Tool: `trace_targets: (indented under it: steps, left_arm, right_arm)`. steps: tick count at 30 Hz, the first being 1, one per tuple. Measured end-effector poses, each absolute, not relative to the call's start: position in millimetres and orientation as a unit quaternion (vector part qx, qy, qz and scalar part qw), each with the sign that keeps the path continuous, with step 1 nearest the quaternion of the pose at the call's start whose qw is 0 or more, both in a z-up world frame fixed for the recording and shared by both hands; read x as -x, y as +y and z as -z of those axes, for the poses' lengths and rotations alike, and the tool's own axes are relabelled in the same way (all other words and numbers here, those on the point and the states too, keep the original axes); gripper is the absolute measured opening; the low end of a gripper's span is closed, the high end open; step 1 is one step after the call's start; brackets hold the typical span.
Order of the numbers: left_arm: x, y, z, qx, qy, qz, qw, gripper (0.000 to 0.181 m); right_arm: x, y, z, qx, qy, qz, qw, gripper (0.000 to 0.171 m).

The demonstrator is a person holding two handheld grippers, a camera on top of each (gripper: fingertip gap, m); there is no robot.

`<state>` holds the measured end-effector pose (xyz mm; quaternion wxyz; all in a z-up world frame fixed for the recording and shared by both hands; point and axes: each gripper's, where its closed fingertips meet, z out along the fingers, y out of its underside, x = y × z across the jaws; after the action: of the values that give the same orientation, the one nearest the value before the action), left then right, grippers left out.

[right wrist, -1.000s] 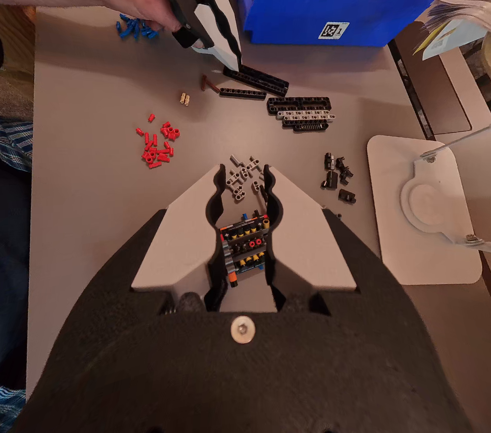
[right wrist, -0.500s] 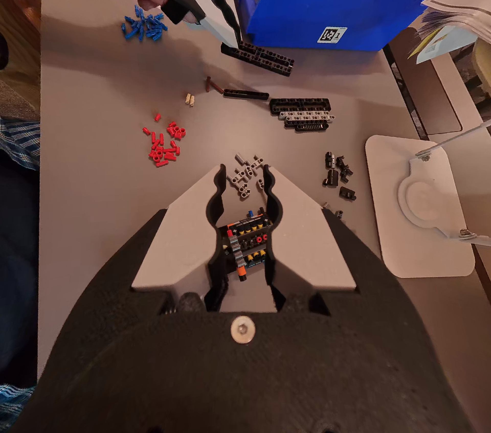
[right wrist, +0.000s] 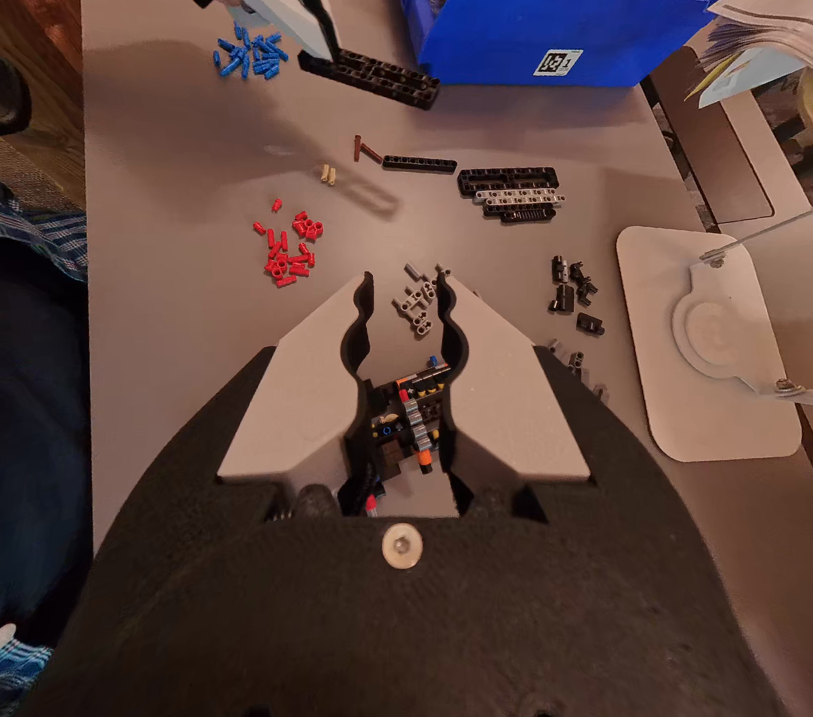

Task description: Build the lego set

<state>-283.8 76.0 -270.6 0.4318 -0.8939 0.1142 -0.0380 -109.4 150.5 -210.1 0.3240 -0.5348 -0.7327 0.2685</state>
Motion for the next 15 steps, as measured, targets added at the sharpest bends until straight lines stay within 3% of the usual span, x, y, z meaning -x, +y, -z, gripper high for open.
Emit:
trace_targets:
  steps: [1, 15]
  left_arm:
    - [281, 69, 272, 0.894, 0.114, 0.047, 0.43, 0.006]
    - [238, 2, 297, 0.897, 0.149, 0.132, 0.396, 0.006]
  right_arm:
    - [110, 149, 210, 0.535, -0.733, -0.27, 0.323, 0.027]
    - [127, 130, 217, 0.53, -0.74, -0.279, 0.306, 0.026]
